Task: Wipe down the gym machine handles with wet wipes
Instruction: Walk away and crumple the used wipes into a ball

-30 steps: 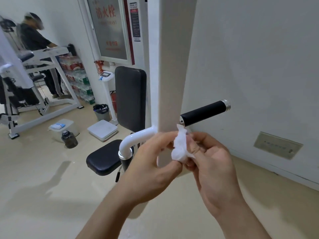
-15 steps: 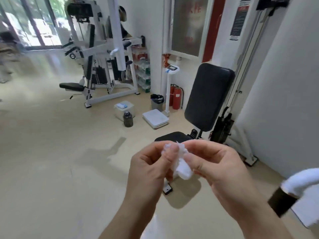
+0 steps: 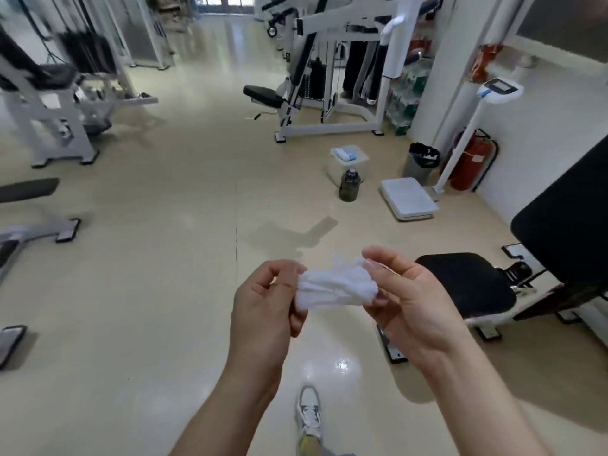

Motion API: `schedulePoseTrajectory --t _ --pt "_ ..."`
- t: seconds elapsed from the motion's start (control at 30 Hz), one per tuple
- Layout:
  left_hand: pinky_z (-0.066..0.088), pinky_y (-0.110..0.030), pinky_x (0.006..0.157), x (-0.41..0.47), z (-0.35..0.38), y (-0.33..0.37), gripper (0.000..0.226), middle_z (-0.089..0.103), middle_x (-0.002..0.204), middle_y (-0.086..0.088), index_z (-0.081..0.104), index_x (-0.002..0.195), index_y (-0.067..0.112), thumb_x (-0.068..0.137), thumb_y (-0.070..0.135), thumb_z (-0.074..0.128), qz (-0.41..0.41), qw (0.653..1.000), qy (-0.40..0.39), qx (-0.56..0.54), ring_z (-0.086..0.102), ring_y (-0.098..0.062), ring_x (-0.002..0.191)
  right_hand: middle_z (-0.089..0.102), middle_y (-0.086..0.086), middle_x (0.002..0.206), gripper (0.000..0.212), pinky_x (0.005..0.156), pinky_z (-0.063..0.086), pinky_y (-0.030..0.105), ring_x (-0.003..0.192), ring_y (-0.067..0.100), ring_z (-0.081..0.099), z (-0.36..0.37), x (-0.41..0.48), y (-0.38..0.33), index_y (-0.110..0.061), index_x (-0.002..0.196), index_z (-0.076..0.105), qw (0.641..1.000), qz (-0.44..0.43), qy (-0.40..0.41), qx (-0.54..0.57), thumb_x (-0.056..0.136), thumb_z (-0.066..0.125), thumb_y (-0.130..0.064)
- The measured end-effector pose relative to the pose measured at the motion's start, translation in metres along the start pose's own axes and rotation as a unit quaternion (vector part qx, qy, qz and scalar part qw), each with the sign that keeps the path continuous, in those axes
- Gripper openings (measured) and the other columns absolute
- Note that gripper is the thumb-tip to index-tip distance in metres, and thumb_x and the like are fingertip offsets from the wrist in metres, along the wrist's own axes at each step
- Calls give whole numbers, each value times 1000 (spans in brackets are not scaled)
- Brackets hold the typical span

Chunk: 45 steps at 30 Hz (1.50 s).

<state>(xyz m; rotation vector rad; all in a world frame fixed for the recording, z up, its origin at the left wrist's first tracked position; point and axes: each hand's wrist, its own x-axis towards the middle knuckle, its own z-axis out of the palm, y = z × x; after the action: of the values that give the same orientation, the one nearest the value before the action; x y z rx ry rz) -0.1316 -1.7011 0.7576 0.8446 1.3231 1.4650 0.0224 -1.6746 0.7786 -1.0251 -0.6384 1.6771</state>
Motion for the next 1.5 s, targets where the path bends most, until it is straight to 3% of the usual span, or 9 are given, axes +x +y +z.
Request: schedulePoseTrajectory --t 0.1,0.2,0.37,0.47,0.73,0.93,1.1,1.23,1.5 --pt "45 -30 57 71 -8 -6 28 57 65 -2 58 75 16 98 25 45 61 985 26 161 53 -17 61 60 5 69 20 54 37 21 47 8 45 9 64 -3 -10 88 66 999 -18 3 -38 87 54 6" --pt "49 -25 60 136 -10 -3 33 66 70 -8 57 77 9 100 28 43 -30 996 -11 83 68 -22 72 66 5 80 28 58 45 19 59 10 56 18 126 -14 -14 87 72 984 -47 -5 -171 89 53 6" --pt "42 -33 59 231 -13 12 40 56 52 -8 52 66 8 99 29 44 -85 996 -5 7 56 -24 53 62 -14 95 31 74 46 13 84 1 60 47 211 -33 -29 82 75 800 -74 -148 -577 88 54 -7" --pt "38 -31 55 292 -20 21 40 55 51 -5 48 63 10 98 29 47 -87 996 25 -22 51 -19 46 62 -15 93 12 69 47 21 74 7 59 79 257 -38 -23 75 73 834 23 -256 -488 83 67 -15" --pt "45 -19 48 467 -103 21 25 62 57 -1 60 71 12 58 -1 78 -84 995 -34 -48 54 -13 48 66 10 79 26 60 50 21 68 15 62 190 426 -17 10 94 64 964 83 -207 -146 76 65 -9" --pt "44 -7 66 612 -175 31 43 71 89 16 70 81 34 84 -6 56 -1 953 -26 303 61 6 76 62 10 71 14 58 45 18 59 12 53 303 543 2 2 87 67 973 62 -115 -192 78 70 -8" --pt "53 -23 78 716 -185 87 16 73 99 7 74 90 28 83 16 67 -14 995 -90 31 66 -6 94 66 13 86 4 61 50 20 70 19 55 363 623 -11 -2 77 71 978 22 -46 -201 79 68 -3" --pt "52 -24 71 787 -159 94 24 71 88 2 73 96 21 71 20 75 -22 966 -242 93 63 -9 77 69 10 91 11 60 51 21 68 18 61 385 687 -22 -7 71 64 988 38 -23 -147 66 72 -13" --pt "45 -23 52 951 -96 85 34 67 74 -13 61 87 -1 77 31 66 -123 945 -298 60 59 -19 58 55 7 62 16 43 46 14 47 8 53 374 845 -53 -2 86 57 996 73 45 -17 78 66 -12"
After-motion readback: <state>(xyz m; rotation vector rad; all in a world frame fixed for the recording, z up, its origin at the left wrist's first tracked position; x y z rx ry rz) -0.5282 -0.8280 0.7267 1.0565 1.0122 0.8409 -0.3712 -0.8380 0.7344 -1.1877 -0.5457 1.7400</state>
